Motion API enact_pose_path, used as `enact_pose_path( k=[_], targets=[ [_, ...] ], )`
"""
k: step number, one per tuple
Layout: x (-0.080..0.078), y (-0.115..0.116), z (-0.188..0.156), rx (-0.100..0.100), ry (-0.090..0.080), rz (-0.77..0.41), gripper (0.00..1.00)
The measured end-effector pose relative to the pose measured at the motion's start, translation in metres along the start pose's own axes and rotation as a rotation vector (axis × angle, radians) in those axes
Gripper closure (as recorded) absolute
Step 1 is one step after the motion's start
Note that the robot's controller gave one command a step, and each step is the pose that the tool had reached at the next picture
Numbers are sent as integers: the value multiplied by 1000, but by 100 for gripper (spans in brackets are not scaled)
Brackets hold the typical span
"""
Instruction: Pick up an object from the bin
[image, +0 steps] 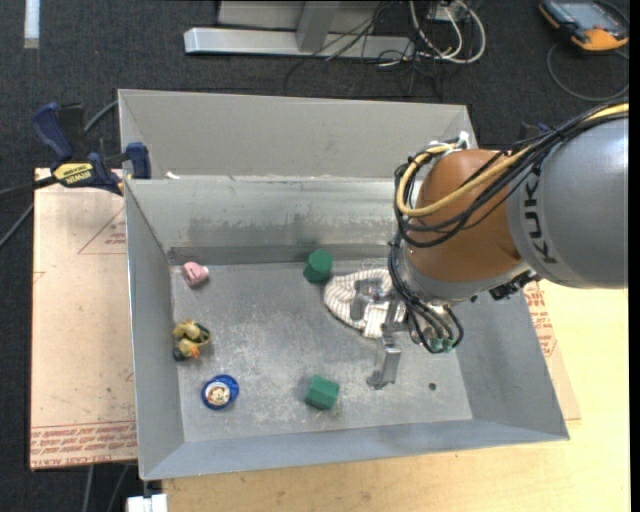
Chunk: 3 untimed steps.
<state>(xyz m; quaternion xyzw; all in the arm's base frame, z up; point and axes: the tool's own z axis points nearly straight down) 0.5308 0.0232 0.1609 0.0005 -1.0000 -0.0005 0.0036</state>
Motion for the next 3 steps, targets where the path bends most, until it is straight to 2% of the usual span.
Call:
enact_pose_path(
  k=[1,2,3],
  targets=[
    [-2,0,-4,0,-8,1,0],
    [-32,-32,60,0,2,80,0],
    [-64,-15,21,-2,-15,53,0]
  ],
)
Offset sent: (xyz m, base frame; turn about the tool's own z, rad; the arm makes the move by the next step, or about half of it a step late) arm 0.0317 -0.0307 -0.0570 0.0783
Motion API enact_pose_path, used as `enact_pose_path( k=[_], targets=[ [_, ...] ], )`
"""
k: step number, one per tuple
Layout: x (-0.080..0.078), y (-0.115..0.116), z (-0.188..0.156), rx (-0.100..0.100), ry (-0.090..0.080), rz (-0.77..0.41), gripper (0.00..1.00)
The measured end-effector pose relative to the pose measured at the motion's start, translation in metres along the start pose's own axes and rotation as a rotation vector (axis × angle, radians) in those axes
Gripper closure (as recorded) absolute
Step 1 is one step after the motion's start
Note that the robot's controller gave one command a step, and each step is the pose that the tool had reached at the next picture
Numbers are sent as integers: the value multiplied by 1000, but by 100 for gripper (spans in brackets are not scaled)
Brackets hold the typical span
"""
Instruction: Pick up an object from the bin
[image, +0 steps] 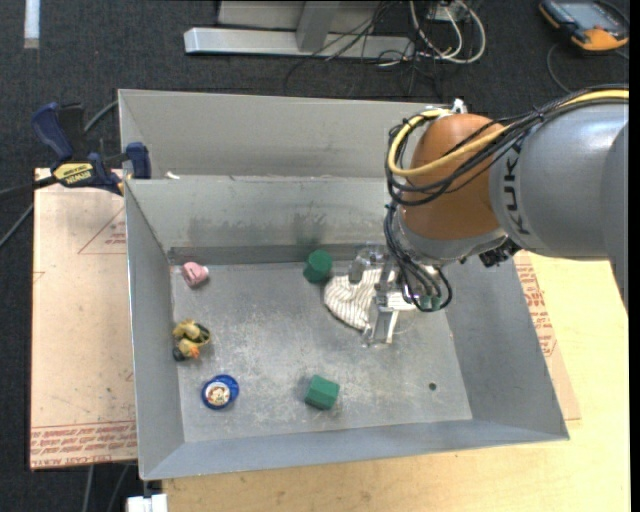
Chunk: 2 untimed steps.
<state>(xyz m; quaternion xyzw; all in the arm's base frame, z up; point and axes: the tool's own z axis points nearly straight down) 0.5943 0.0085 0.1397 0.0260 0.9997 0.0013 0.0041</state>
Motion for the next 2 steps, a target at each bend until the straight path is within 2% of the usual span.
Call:
enact_pose_path(
  k=[1,2],
  targets=[
    [1,-16,72,1,18,-106,0],
    [-2,-55,69,0,-3,10,0]
  ],
)
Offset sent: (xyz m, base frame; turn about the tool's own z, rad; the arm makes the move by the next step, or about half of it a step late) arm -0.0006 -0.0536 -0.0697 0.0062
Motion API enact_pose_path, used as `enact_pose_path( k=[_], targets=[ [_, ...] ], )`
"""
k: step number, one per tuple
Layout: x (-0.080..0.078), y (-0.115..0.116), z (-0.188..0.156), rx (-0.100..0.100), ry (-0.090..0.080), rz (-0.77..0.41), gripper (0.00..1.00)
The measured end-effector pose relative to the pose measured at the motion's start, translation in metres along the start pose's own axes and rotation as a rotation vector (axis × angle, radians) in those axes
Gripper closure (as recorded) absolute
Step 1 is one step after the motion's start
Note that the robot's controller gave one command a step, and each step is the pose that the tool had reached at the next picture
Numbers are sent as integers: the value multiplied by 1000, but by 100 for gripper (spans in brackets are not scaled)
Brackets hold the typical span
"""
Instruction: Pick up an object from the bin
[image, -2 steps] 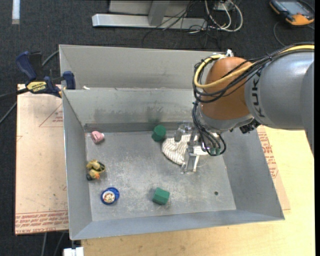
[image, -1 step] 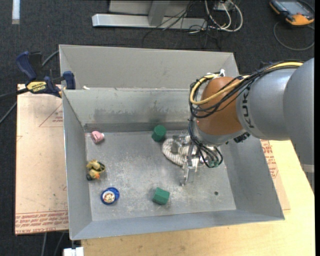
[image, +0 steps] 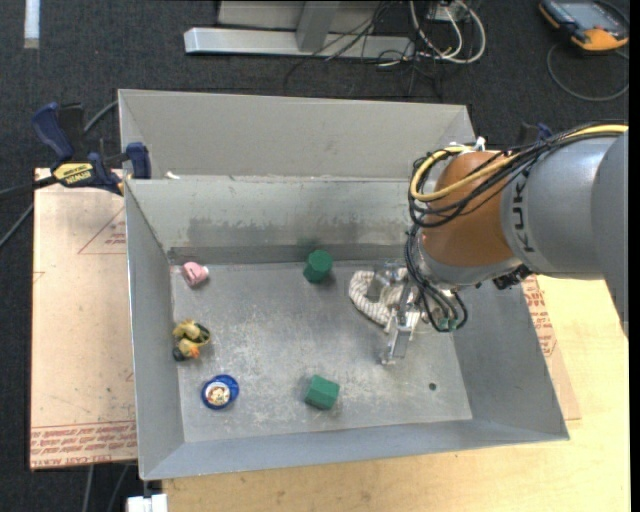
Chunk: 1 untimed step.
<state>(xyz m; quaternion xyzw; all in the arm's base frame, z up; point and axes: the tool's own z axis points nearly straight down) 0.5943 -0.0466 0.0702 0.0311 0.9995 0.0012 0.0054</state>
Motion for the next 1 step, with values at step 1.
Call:
enact_pose_path(
  k=[1],
  targets=[
    [16,-2,-1,-1,15,-152,100]
  ],
)
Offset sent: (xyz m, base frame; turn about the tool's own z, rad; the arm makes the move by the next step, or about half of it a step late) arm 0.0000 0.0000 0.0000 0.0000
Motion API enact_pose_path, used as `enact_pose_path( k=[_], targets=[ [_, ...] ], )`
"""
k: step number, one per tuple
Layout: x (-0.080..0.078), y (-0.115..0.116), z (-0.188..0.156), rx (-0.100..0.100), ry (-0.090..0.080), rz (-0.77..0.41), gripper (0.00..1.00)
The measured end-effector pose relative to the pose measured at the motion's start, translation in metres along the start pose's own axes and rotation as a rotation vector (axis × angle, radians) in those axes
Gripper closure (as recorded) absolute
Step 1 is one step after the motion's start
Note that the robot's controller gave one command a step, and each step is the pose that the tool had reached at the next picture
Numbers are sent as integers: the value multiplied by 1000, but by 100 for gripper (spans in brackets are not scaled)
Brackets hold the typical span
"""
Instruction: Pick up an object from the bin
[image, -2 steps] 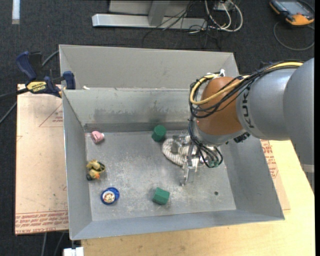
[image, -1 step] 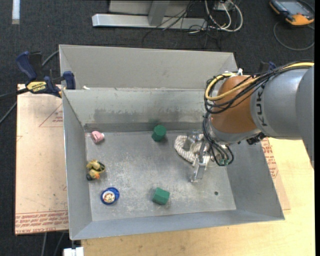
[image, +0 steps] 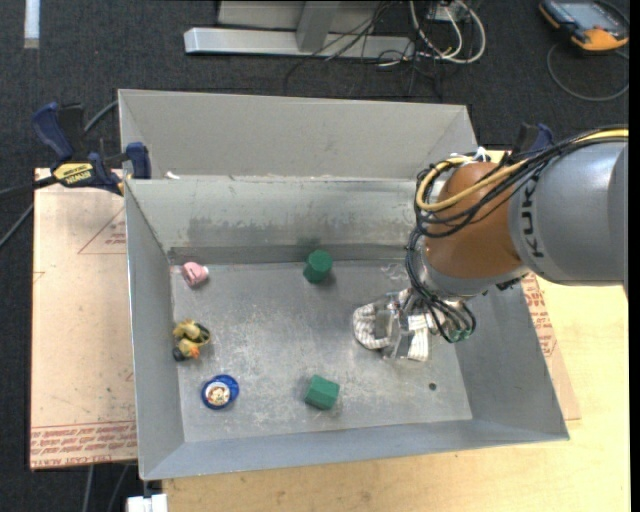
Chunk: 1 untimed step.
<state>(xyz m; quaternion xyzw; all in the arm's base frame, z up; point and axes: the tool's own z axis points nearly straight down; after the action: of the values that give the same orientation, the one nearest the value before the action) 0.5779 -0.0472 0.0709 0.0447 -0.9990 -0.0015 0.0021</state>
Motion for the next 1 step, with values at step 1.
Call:
enact_pose_path(
  k=[1],
  targets=[
    [0,0,0,0,0,0,100]
  ],
)
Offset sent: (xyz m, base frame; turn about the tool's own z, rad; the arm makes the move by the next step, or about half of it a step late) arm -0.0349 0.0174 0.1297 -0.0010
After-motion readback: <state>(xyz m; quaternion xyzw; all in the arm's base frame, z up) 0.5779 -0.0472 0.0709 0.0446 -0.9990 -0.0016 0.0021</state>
